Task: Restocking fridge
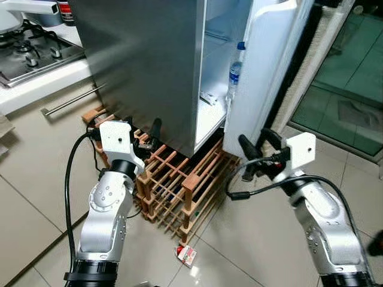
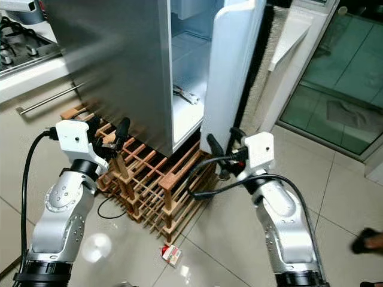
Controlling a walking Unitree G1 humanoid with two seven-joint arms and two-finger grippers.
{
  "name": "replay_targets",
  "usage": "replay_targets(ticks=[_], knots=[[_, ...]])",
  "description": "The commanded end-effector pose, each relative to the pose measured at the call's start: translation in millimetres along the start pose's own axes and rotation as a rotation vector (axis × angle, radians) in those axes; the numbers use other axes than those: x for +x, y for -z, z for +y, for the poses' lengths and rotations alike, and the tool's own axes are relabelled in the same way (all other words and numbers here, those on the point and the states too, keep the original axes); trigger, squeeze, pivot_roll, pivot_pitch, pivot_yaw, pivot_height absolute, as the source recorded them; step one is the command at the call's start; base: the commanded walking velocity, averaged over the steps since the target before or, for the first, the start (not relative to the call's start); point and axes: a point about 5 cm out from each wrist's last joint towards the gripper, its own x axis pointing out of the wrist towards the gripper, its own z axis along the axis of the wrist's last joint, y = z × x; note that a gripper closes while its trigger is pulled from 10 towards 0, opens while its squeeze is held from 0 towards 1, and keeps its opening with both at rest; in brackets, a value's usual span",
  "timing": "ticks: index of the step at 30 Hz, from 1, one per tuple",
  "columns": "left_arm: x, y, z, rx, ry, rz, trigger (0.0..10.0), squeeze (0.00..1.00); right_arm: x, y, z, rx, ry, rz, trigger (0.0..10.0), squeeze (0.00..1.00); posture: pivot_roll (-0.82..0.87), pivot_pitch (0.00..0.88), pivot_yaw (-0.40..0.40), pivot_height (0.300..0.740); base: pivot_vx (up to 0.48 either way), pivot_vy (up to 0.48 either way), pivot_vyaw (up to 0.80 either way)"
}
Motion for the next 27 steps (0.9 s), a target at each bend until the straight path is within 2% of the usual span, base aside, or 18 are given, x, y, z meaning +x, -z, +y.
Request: replay_targets(ticks=[1,3,4,6,7,8,10,13,14,15,18,20,21,27], knots=[[4.7,-1.1,-4.0,-0.003,0.011,-0.003,10.0,0.00,-6.5,5.6,-25.8,-0.025,0.130,0.040,10.0,0.00,-0.12,0.000,-0.016,0.740,0.000,0.000,0.00],[5.3,-1.2,-4.3,-0.004,0.014,-0.003,10.0,0.00,-6.9,5.3,-28.9,-0.037,0.140,0.042,10.0,0.00,-0.12,0.000,-0.016,0.740,0.000,0.000,0.00],[6.2,-1.3,-4.7,-0.004,0.016,-0.003,10.0,0.00,-8.0,3.9,-35.4,-0.049,0.172,0.036,10.0,0.00,-0.12,0.000,-0.016,0.740,0.000,0.000,0.00],[9.0,-2.3,-5.2,-0.008,0.018,-0.006,10.0,0.00,-15.0,0.6,-59.6,-0.153,0.308,0.051,10.0,0.00,-0.13,0.000,-0.005,0.740,0.000,0.000,0.00],[9.0,-2.3,-5.2,-0.008,0.018,-0.006,10.0,0.00,-15.0,0.6,-59.6,-0.153,0.308,0.051,10.0,0.00,-0.13,0.000,-0.005,0.740,0.000,0.000,0.00],[9.1,-2.9,-6.0,-0.010,0.019,-0.008,10.0,0.00,-23.5,-2.0,-77.4,-0.219,0.431,0.055,10.0,0.00,-0.14,0.000,-0.008,0.740,0.000,0.000,0.00],[9.0,-2.9,-6.5,-0.011,0.018,-0.009,10.0,0.00,-27.9,-4.1,-84.4,-0.230,0.476,0.047,10.0,0.00,-0.14,0.000,-0.008,0.740,0.000,0.000,0.00],[8.6,-1.6,-6.0,-0.015,0.011,-0.003,10.0,0.00,-25.4,-9.4,-76.9,-0.202,0.443,0.004,10.0,0.00,-0.14,0.000,-0.005,0.740,0.000,0.000,0.00],[9.2,-1.0,-5.3,-0.015,0.000,0.000,10.0,0.00,-21.5,-11.4,-68.8,-0.168,0.410,-0.019,10.0,0.00,-0.14,0.000,-0.005,0.740,0.000,0.000,0.00],[10.5,-1.2,-2.9,-0.014,-0.029,0.001,10.0,0.00,-14.0,-15.0,-51.7,-0.102,0.343,-0.060,10.0,0.00,-0.14,0.000,-0.005,0.740,0.000,0.000,0.00],[14.5,-4.3,3.9,0.004,-0.107,-0.003,10.0,0.00,-4.9,-18.7,-31.2,-0.021,0.267,-0.096,10.0,0.00,-0.14,0.000,-0.005,0.740,0.000,0.000,0.00],[17.8,-6.5,8.7,0.009,-0.164,-0.002,10.0,0.00,0.3,-20.1,-21.6,0.004,0.245,-0.114,10.0,0.00,-0.14,0.000,-0.005,0.740,0.000,0.000,0.00],[20.9,-10.6,13.6,0.002,-0.217,-0.013,10.0,0.00,7.0,-17.5,-11.6,0.018,0.218,-0.111,10.0,0.00,-0.13,0.000,-0.008,0.740,0.000,0.000,0.52],[25.1,-16.7,15.0,0.011,-0.240,-0.032,10.0,0.00,18.5,-13.6,0.4,0.042,0.179,-0.102,10.0,0.00,-0.12,0.000,-0.010,0.740,0.000,0.000,0.68]])
